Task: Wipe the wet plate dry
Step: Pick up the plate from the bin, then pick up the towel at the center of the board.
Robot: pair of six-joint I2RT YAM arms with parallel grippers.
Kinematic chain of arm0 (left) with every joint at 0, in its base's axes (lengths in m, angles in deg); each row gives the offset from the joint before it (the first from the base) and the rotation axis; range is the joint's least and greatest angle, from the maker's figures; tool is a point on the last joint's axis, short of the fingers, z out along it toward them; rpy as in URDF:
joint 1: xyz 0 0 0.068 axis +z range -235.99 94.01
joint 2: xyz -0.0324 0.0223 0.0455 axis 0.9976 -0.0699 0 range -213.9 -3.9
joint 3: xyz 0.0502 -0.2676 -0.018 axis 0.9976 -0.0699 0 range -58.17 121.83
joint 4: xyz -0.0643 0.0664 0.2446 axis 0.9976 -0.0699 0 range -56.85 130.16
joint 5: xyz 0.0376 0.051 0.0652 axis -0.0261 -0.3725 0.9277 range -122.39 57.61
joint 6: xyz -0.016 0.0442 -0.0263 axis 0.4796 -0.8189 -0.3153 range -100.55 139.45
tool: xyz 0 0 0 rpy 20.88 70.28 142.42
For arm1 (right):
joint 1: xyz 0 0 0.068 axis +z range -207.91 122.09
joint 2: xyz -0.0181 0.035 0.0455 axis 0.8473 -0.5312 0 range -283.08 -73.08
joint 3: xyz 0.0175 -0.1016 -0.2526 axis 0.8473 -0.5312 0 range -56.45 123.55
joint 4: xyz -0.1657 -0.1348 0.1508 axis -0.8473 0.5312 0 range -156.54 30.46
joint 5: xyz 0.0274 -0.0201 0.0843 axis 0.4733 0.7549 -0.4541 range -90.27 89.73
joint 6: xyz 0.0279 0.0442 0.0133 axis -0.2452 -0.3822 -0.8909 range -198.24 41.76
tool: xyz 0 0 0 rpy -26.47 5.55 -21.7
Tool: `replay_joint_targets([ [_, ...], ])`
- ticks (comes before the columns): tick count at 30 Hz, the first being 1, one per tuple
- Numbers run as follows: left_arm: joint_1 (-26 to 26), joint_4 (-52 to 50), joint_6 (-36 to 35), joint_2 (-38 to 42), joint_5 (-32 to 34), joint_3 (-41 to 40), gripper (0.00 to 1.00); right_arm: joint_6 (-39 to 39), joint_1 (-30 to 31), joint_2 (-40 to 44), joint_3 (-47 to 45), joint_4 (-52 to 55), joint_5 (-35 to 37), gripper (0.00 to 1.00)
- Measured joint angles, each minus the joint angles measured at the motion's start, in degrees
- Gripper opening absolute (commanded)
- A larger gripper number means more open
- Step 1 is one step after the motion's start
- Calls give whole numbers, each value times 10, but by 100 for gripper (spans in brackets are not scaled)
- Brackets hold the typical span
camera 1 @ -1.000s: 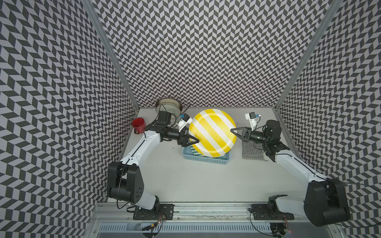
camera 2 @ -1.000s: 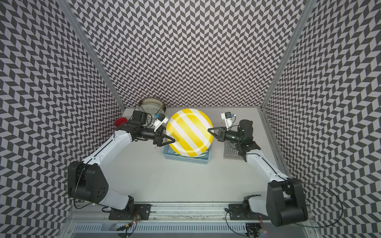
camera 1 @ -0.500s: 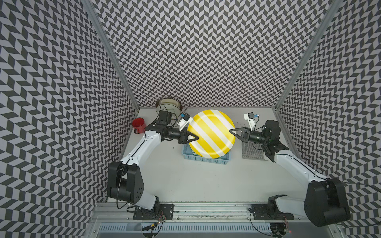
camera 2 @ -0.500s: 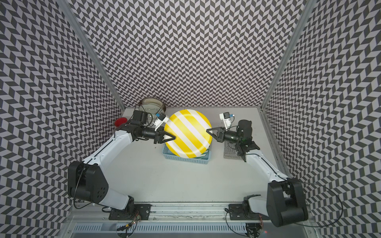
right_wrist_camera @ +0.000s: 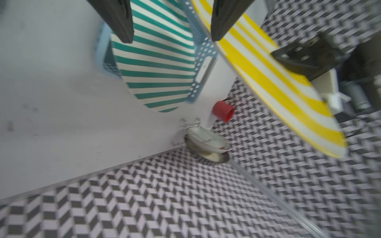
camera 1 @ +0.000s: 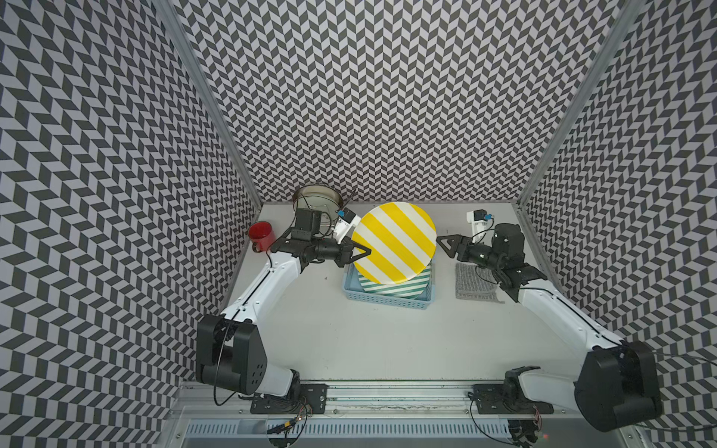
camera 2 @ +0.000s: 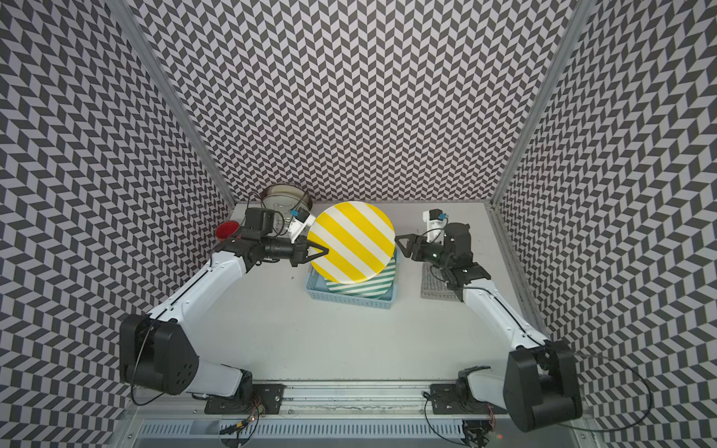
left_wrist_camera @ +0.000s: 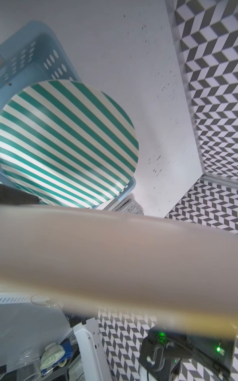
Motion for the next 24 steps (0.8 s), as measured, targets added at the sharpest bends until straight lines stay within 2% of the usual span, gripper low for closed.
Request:
replay_joint_targets([
  [3,0,18,12,3,3,0,0,-12,-2,17,0,65,137,67],
  [4,0,21,13,3,3,0,0,-17,-2,19,0,83,173,72],
  [6,0,24,15,3,2,0,0,-24,-3,19,-3,111,235,77],
  [8,0,26,15,3,-1,0,0,-31,-2,13,-9,129,278,77],
  [11,0,26,16,3,-4,0,0,-34,-3,-23,-12,140,320,77],
  [18,0,32,26,3,-5,0,0,-36,-3,-187,42,192,360,76],
  [24,9,42,39,6,6,-1,0,-43,-3,-226,40,205,372,75],
])
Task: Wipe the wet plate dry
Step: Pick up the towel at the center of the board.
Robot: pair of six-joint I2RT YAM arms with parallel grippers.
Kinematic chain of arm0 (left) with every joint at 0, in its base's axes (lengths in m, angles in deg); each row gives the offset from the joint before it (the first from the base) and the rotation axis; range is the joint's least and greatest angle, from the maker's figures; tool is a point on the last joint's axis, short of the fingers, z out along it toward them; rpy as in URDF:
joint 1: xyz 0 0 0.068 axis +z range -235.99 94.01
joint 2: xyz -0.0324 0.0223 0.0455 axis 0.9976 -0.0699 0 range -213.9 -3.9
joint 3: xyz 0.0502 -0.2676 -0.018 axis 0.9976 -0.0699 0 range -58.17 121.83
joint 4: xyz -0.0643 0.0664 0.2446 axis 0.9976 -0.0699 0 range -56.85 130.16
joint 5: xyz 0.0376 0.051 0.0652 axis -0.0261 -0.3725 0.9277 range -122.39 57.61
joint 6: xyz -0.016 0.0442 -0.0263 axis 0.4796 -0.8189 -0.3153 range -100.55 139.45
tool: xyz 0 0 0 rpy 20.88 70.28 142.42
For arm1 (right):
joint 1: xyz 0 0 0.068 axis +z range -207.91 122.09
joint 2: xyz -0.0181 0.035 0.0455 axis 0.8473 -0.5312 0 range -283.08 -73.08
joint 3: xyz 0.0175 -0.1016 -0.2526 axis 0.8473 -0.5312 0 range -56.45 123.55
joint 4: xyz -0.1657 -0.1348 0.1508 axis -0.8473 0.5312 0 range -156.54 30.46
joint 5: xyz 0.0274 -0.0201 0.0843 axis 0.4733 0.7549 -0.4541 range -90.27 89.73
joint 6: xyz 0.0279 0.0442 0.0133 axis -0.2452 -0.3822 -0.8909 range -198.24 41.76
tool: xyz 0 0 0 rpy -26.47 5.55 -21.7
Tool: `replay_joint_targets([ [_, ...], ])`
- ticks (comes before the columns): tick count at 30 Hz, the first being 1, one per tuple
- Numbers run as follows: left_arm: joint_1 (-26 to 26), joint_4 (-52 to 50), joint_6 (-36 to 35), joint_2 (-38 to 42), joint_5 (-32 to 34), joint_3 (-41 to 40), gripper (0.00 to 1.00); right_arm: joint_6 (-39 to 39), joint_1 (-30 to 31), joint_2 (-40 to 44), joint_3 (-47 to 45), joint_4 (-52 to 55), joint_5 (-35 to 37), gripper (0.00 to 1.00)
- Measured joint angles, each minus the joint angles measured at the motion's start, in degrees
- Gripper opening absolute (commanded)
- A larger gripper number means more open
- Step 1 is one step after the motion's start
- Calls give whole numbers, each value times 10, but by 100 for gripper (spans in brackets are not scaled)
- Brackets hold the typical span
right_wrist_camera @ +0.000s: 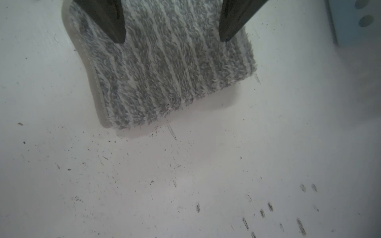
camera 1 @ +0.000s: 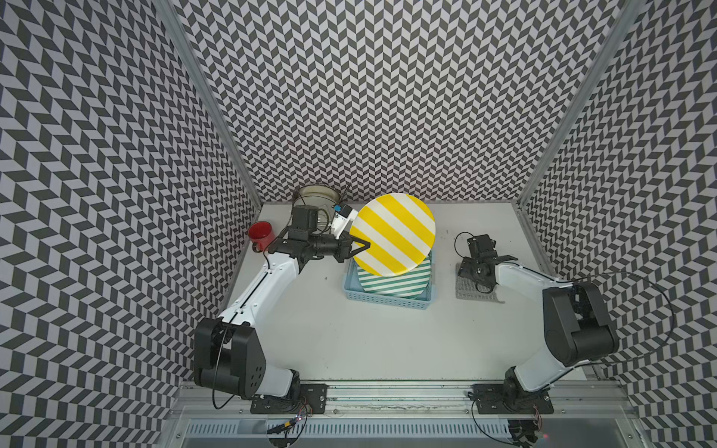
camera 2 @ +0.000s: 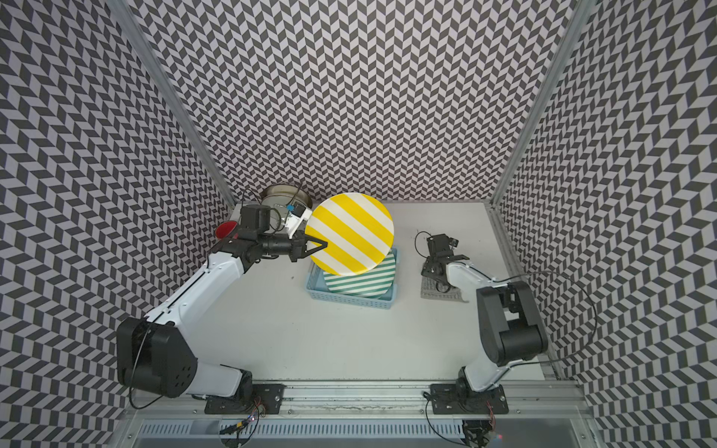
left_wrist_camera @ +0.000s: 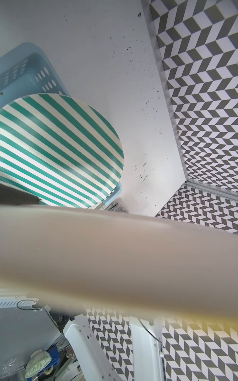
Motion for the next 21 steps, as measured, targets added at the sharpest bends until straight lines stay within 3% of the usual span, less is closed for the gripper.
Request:
replay_joint_targets([
  [8,14,19,12,14,20,-21,0,0,1,-40,-6,-11,0,76],
  [11,16,23,15,18,30,-28,0,-2,6,-44,-6,-18,1,68],
  [15,17,29,21,17,39,-28,0,-1,17,-49,-5,-33,4,40],
  [19,20,43,22,21,47,-38,0,-1,19,-49,-10,-52,3,0],
  [21,24,48,24,25,49,-52,0,-2,19,-46,-11,-53,2,0],
])
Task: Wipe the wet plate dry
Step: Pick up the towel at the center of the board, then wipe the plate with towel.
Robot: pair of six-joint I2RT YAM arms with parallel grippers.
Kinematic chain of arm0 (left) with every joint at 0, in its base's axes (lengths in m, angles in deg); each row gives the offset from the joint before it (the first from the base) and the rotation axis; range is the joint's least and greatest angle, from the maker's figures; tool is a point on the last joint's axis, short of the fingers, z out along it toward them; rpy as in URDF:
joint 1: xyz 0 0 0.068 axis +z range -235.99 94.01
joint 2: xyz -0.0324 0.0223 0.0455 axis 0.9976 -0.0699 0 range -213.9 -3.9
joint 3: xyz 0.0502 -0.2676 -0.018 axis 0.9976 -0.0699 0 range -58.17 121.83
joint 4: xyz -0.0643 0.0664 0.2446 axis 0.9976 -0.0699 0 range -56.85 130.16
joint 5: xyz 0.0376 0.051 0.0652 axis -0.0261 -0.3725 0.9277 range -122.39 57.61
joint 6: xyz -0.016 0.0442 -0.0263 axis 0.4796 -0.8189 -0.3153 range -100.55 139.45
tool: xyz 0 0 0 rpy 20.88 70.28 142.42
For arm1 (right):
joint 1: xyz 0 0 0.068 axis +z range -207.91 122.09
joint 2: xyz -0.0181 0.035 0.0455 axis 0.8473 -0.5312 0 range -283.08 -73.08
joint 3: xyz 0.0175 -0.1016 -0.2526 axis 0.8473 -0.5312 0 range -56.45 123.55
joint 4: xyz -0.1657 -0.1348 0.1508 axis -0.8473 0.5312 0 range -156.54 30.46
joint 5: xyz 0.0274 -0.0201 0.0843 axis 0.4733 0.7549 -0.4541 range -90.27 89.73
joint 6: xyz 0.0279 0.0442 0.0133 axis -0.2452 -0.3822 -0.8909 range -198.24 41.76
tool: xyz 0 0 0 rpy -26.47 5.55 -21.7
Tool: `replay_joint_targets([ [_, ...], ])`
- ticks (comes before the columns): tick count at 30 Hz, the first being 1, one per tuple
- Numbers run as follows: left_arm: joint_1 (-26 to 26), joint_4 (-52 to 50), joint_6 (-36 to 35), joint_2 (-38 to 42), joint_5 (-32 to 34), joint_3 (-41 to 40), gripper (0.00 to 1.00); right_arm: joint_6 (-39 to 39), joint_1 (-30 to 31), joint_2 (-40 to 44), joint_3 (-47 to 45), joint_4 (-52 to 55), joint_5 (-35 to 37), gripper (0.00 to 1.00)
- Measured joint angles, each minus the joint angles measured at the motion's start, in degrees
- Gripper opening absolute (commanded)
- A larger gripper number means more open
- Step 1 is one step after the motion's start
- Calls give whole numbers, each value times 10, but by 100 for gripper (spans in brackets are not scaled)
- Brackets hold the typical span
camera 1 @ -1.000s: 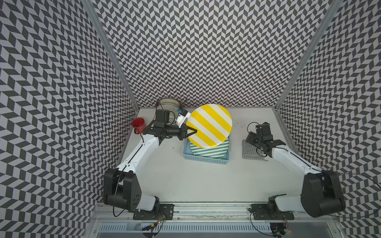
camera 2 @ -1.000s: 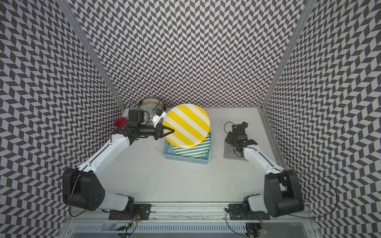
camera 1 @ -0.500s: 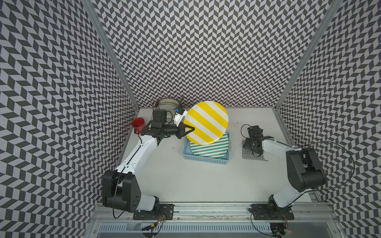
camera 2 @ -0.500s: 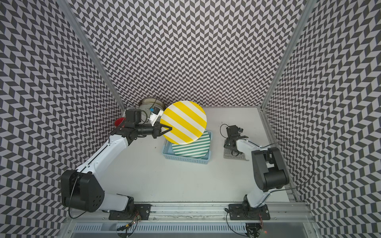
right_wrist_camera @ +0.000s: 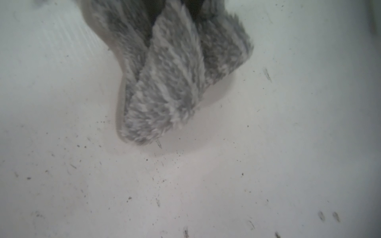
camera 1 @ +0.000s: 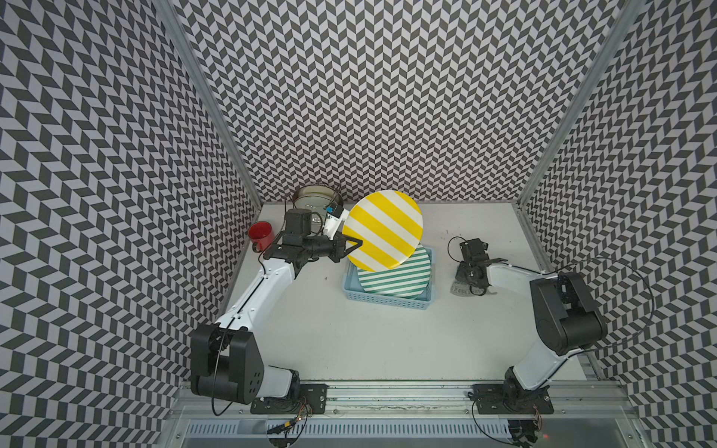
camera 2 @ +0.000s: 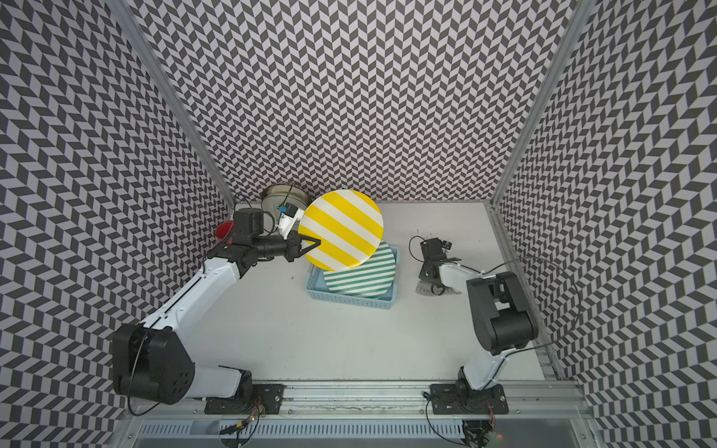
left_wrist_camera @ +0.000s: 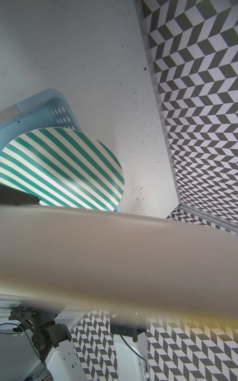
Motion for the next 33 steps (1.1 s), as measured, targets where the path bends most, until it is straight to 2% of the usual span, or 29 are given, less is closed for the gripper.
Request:
replay_joint_targets([
  [4,11,6,8,6,3,-19,0,2,0,36,-18,4,-12,0],
  [8,17,17,21,6,5,-24,0,18,0,151,-38,7,-51,0],
  [14,18,35,38,5,-3,-29,0,57,14,283,31,-18,-140,0],
  [18,18,45,42,7,-3,-42,0,74,66,316,81,-43,-193,0],
  [22,18,59,58,16,-12,-60,0,88,181,309,136,-60,-192,0],
  [26,19,75,75,23,-29,-71,0,99,293,265,189,-93,-149,0],
  [33,19,103,94,43,-75,-79,0,118,373,67,380,-90,-39,0],
])
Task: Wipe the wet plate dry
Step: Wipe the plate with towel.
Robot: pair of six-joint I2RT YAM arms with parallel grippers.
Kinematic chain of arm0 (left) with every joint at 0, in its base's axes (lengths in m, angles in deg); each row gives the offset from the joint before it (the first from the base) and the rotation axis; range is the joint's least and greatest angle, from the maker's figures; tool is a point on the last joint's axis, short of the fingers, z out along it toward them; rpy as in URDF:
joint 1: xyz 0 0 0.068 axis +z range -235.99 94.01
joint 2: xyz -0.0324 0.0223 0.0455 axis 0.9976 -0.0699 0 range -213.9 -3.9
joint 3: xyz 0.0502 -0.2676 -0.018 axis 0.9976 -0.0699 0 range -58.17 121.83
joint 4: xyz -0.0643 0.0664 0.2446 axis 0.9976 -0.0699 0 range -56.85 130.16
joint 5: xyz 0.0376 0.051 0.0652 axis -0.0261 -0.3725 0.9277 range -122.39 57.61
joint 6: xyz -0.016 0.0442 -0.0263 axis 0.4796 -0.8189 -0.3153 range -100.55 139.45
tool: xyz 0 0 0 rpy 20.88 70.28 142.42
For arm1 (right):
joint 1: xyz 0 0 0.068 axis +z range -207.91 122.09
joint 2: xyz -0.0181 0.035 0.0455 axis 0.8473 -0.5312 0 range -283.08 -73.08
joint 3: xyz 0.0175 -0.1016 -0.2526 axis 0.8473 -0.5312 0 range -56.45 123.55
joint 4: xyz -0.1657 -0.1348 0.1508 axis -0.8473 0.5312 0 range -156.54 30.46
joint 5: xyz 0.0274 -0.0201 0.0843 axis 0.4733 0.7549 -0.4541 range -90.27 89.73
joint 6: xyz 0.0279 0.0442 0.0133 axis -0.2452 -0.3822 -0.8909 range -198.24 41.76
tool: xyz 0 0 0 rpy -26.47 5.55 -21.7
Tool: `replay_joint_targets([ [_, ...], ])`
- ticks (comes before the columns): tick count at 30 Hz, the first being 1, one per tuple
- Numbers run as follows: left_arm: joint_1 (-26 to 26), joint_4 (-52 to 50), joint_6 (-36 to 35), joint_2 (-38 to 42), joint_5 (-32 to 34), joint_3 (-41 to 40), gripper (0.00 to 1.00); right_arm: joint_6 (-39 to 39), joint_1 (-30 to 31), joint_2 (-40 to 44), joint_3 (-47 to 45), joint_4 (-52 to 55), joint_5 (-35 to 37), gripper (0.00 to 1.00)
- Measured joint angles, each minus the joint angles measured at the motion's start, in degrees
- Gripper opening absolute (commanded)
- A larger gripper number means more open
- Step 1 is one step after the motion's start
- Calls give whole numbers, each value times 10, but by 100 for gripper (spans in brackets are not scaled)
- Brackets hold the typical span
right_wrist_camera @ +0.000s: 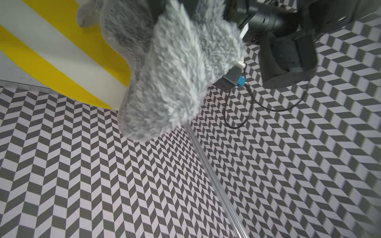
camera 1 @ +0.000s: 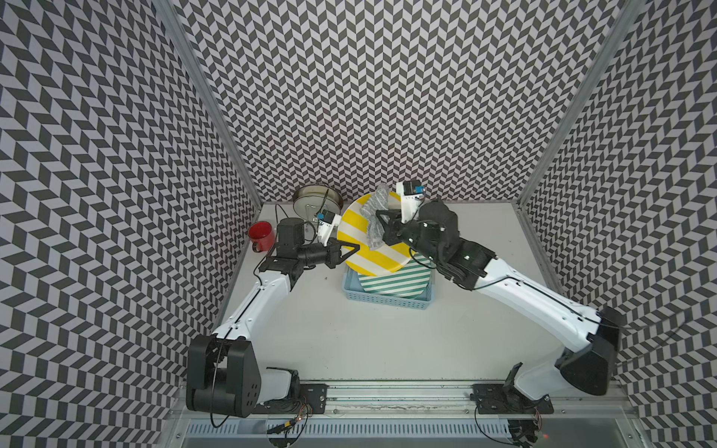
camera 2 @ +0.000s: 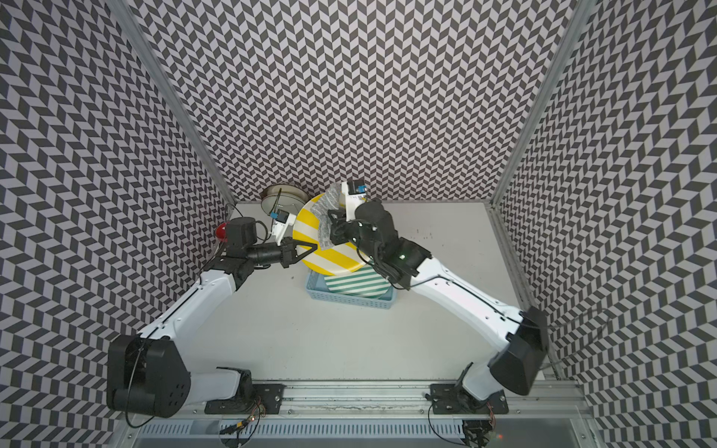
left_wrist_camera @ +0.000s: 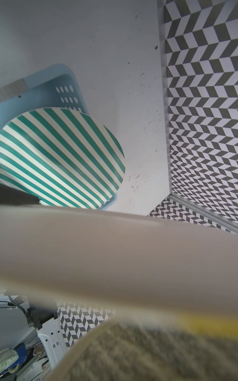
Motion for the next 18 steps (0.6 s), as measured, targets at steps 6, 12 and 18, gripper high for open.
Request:
replay_joint_targets([
  [6,4,6,21,4,-2,0,0,5,16,-141,166,44,61,0],
  [12,10,-1,36,4,13,-11,0,-12,19,-175,196,71,123,0],
  [18,9,-14,42,4,16,-13,0,-47,-33,-103,52,48,150,0],
])
